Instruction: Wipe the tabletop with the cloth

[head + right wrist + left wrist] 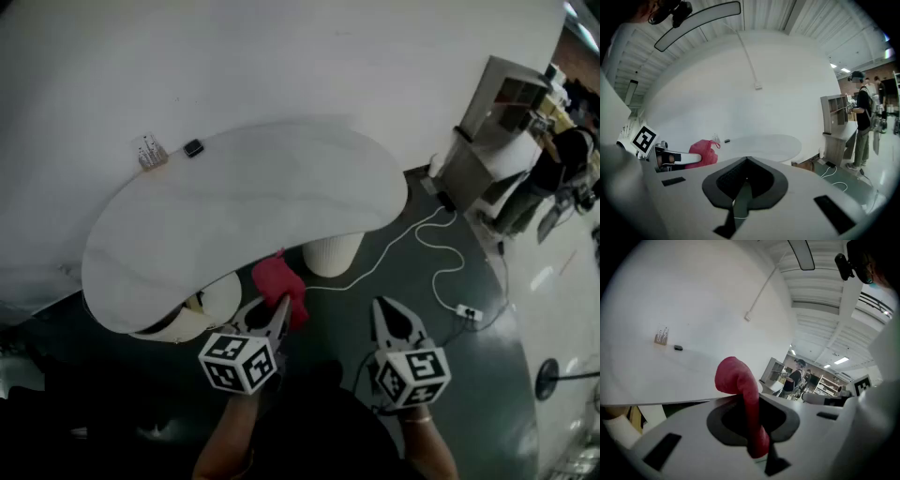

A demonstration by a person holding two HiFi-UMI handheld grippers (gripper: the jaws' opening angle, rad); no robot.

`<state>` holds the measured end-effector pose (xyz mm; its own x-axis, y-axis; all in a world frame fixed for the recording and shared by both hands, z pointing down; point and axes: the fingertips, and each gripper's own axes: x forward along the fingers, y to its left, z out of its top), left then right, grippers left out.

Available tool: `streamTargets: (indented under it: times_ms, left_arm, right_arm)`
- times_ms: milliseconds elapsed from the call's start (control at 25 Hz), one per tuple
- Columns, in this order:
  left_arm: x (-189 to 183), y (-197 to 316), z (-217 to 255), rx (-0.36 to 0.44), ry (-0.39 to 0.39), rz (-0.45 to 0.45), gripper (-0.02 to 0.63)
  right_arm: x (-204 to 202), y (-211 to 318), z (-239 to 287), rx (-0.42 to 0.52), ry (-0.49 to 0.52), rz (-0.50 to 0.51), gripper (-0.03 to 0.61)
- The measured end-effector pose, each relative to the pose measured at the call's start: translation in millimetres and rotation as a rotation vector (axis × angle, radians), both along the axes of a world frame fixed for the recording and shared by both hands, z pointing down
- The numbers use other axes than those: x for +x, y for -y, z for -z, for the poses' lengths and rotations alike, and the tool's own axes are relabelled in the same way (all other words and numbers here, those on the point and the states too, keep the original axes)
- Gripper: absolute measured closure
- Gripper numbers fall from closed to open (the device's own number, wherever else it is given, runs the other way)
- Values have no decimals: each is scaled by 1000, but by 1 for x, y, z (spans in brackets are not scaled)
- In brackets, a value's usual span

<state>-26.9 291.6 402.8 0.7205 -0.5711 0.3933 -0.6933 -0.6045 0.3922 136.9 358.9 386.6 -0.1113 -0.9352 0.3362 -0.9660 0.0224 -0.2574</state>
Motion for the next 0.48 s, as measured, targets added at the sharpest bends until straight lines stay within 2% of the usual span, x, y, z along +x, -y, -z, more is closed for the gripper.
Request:
streamTargets:
  times_ms: [480]
  left_arm:
    - [19, 18, 0, -12, 10, 37, 563]
  right_arm:
    - [26, 24, 0, 26, 23, -4, 575]
